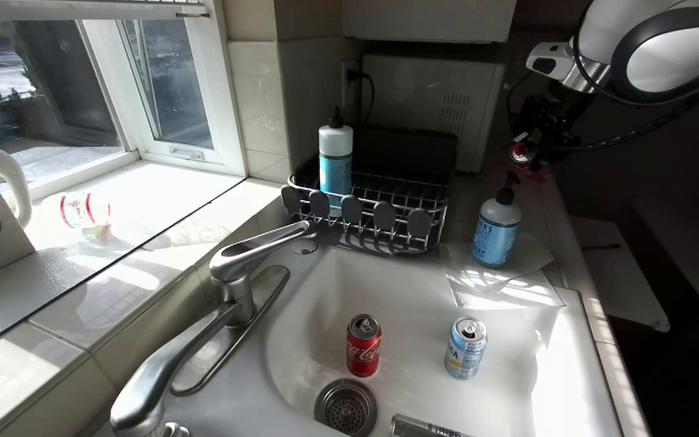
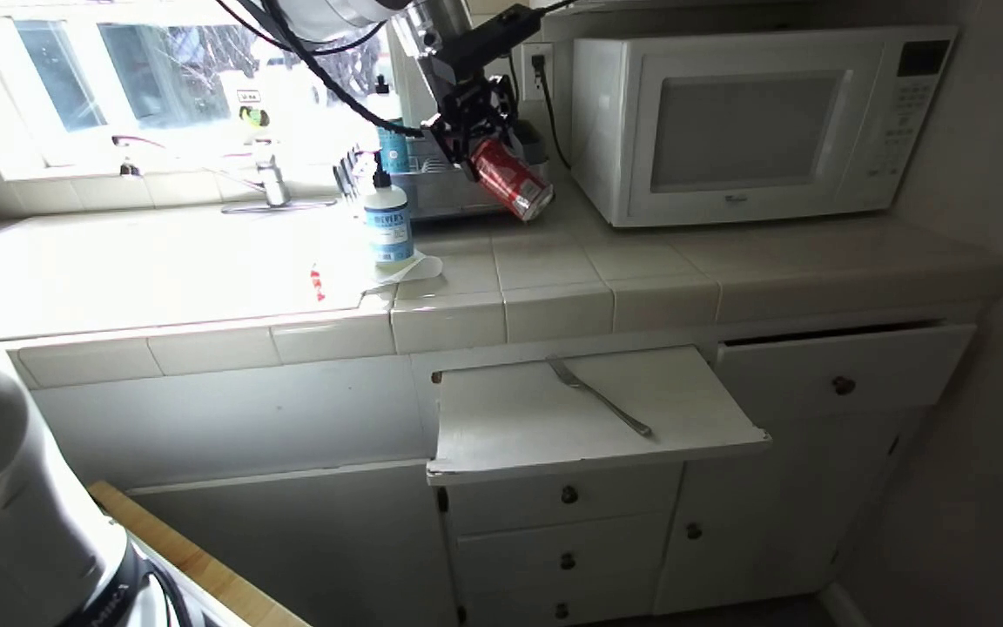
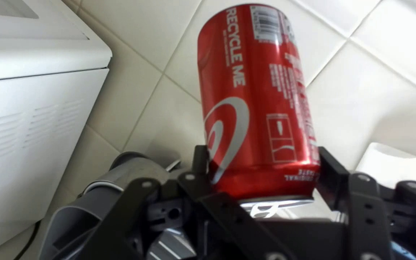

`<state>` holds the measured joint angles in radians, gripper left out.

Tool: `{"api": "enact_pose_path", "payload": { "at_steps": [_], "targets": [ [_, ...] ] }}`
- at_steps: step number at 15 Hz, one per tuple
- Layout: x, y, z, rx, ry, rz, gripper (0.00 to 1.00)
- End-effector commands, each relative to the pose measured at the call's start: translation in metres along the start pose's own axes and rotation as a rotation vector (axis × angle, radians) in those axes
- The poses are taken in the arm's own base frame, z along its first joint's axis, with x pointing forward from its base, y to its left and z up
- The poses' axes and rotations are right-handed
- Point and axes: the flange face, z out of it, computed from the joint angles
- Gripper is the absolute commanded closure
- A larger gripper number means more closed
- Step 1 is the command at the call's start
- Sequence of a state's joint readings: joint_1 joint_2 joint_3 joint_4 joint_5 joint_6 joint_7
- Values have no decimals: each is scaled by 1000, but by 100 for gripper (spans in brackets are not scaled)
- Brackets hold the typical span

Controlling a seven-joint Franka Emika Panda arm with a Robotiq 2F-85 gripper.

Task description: Move the can to the left then put it upright

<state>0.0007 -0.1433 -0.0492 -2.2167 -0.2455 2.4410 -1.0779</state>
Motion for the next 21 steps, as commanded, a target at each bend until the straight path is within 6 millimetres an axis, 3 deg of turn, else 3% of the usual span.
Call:
{"api": "enact_pose_path", "payload": {
  "at_steps": [1,8,12,21],
  "targets": [
    [-23,-7,-3,31,109,110,54],
    [-65,-5,4,51,334,210,54],
    [-87,-7,20,112,455,213,54],
    [-117,-14,40,54,728,233,54]
  ]
}}
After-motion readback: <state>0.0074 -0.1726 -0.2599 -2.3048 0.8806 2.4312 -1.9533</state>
